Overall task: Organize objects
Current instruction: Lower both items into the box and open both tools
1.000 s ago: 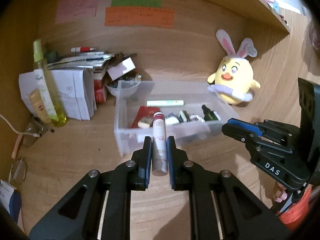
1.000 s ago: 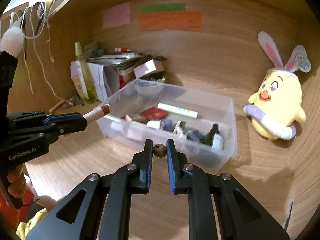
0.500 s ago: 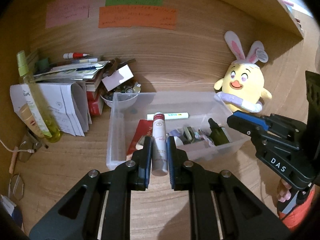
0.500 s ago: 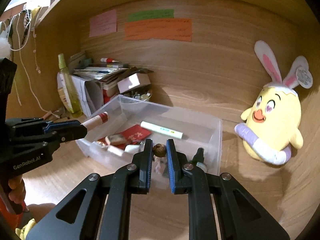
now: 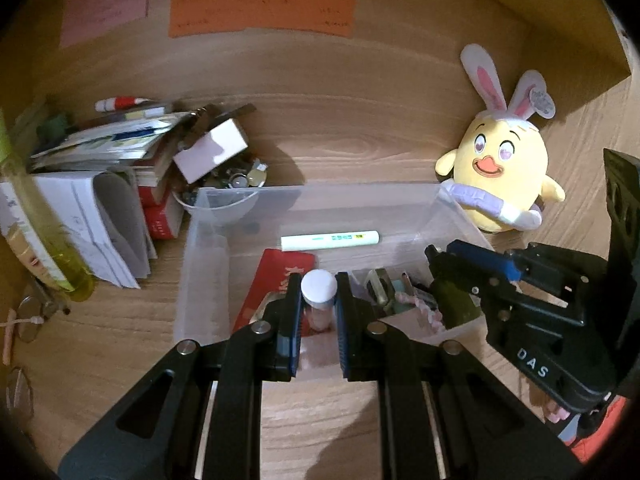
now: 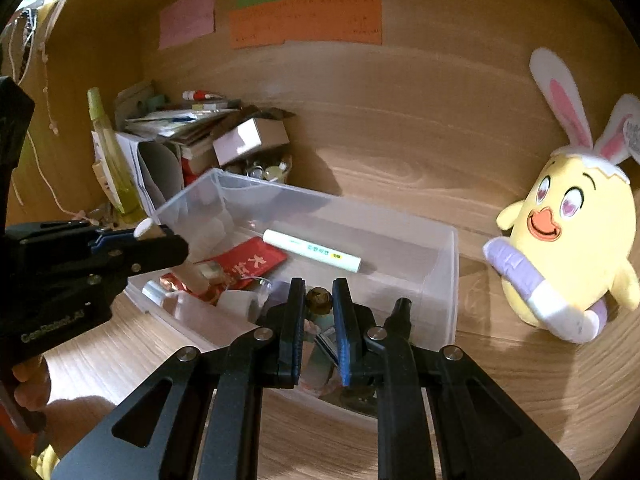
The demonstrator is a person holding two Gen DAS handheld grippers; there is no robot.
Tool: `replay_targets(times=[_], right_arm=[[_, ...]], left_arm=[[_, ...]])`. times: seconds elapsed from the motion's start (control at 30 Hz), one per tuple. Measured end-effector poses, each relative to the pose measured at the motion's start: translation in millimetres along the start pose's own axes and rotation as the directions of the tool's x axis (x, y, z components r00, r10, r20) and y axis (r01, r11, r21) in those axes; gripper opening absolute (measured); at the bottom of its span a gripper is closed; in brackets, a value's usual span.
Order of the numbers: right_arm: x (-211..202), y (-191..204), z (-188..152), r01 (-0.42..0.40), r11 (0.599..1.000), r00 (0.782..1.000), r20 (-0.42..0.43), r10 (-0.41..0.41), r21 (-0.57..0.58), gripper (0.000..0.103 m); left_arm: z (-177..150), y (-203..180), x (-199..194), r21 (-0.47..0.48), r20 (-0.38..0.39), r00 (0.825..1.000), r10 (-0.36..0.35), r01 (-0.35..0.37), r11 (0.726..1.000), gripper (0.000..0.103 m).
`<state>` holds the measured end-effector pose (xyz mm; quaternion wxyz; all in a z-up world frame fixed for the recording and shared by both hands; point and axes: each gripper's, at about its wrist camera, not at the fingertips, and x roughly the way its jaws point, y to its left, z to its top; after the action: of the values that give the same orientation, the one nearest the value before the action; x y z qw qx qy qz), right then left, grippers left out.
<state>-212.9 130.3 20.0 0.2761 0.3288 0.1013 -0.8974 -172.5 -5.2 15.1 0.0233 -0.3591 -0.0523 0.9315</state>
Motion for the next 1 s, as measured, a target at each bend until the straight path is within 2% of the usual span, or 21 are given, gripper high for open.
replay_targets(times=[0.3,0.53,0.63,0.7,0.8,0.87,1.0], right_arm=[[16,-8,-4,-0.001,1.0,0.998,-0.055,0.003,0.029,0.013],[16,-4,-4,-0.012,1.0,0.997,-0.07,0.014,0.023,0.017],[12,-1,-3,-0.014,1.0,0.998,-0.063,0.014,0.015,0.021],[7,1,-3,-0.019,1.0,0.998,-0.056,0.019,0.011,0.023],[-1,4,-1,-0.025,1.0,0.999,-0.042,0.025,0.008,0.03],[-7,5,0,-0.026,1.0,0.999,-0.029,0.027,0.006,0.036],[-20,8,-1,-0.031,0.999,0.999,-0.009,0.031,0.003,0.044]], left_arm=[[-1,-1,27,0.011,-0.055,0.998,-0.01,0.011,1.0,0.014],[-1,2,22,-0.005,-0.053,0.998,-0.038,0.038,0.999,0.015],[0,2,17,-0.011,-0.049,0.998,-0.043,0.042,0.999,0.023],[0,3,12,-0.014,-0.039,0.998,-0.041,0.041,0.999,0.025],[-1,4,2,-0.015,-0.027,0.999,-0.036,0.035,0.999,0.028],[-1,6,-4,-0.017,-0.016,0.999,-0.031,0.031,0.999,0.036],[-4,6,-18,-0.015,0.009,1.0,-0.016,0.016,1.0,0.043]])
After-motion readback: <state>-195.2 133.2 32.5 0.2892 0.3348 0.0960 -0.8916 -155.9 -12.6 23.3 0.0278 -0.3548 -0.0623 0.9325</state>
